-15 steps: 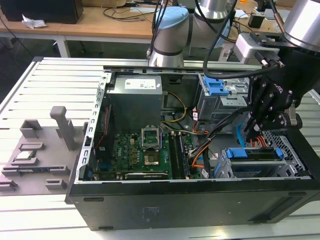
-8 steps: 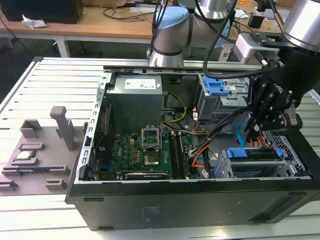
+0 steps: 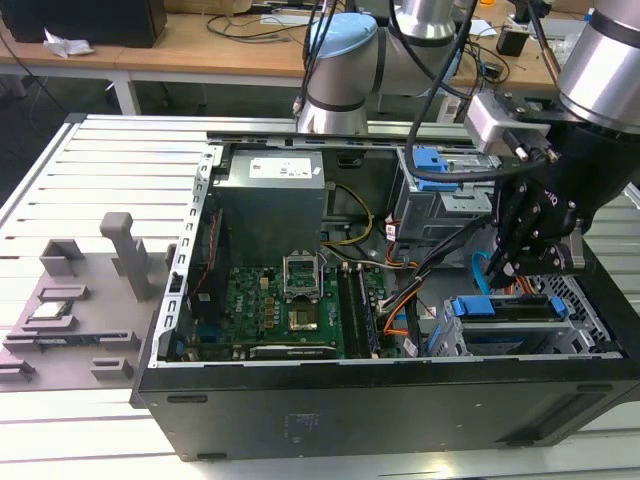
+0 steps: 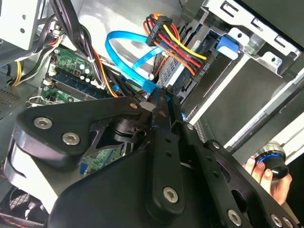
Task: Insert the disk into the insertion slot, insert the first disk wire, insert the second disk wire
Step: 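Insert the second disk wire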
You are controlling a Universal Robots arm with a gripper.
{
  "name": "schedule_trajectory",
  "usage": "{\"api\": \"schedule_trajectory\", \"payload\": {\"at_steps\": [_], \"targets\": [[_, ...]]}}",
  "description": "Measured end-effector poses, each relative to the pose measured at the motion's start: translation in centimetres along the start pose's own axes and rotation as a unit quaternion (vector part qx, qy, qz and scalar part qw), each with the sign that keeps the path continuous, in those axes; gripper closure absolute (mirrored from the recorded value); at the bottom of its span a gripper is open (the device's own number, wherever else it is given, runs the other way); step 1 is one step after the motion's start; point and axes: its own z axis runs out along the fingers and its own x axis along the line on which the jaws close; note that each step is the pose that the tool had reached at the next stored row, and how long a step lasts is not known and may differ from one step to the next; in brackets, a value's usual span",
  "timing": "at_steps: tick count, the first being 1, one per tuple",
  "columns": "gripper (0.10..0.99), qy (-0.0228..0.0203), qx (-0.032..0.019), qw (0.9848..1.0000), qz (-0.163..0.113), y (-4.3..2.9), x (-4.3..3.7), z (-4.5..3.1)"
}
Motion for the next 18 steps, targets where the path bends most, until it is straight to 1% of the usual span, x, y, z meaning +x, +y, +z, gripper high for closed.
{"api": "schedule_trajectory", "payload": {"at_steps": [7,9,12,13,14,15,16,17,18], "targets": [[0.925,-0.0001,-0.0001,1.0000,0.000,-0.30,-0.03,1.10],[0.925,0.0001,-0.0001,1.0000,0.000,-0.44,-0.03,1.28],[0.925,0.0001,-0.0001,1.0000,0.000,-0.50,-0.01,1.34],[0.925,0.0000,-0.0001,1.0000,0.000,-0.50,0.00,1.25],[0.925,0.0001,-0.0001,1.0000,0.000,-0.48,0.01,0.64],[0.925,0.0000,-0.0001,1.0000,0.000,-0.45,0.02,-0.13],[0.925,-0.0002,-0.0001,1.0000,0.000,-0.44,0.11,-0.34],[0.925,-0.0013,-0.0001,1.0000,0.000,-0.44,0.25,-0.33],[0.925,-0.0034,-0.0002,1.0000,0.000,-0.45,0.50,-0.35]]}}
